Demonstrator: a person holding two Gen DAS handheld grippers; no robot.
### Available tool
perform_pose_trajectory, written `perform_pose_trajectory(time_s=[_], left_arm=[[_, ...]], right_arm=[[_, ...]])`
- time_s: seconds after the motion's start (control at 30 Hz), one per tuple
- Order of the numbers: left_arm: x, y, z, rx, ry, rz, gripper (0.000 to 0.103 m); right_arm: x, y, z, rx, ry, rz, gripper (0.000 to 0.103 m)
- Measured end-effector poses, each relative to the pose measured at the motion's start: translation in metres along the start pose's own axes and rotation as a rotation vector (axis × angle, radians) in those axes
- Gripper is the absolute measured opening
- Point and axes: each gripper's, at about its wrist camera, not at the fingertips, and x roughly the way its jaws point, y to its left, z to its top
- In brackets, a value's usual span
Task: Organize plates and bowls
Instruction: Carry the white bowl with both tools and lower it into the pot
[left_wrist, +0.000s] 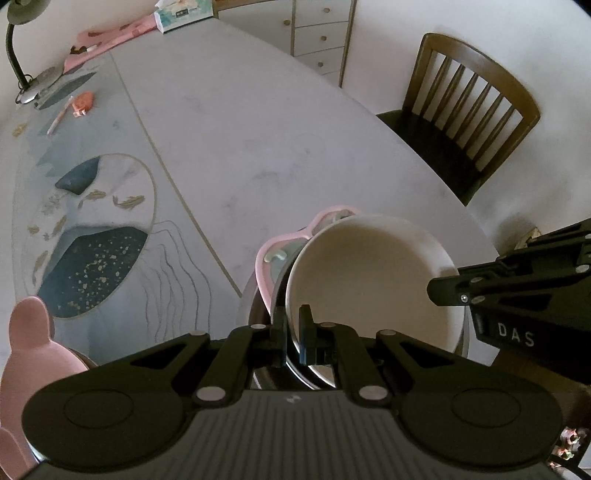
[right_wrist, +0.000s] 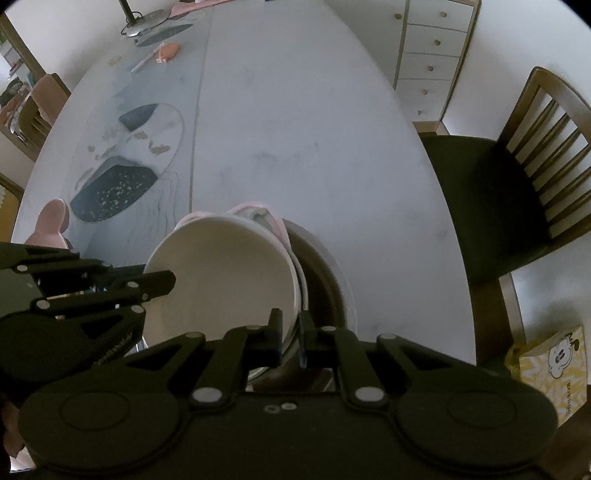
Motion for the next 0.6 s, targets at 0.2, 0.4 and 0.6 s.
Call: perform_pose_trajectory(time_s=[0.2, 0.4, 0.6], left_arm=[[0.001, 0.003, -0.001, -0.016, -0.003, -0.016, 0.005], [0.001, 0.009, -0.002, -0.038, -0.001, -0.040, 0.005], [-0.004, 0.013, -0.004, -0.050, -0.015, -0.047, 0.007]], right_arm=[[0.001, 0.001, -0.001, 0.003, -0.004, -0.001, 0.010], [0.000, -0.001, -0.001, 0.021, -0.005, 0.024, 0.017], [-0.005, -0.003, -0.003, 0.024, -0.013, 0.040, 0.022]])
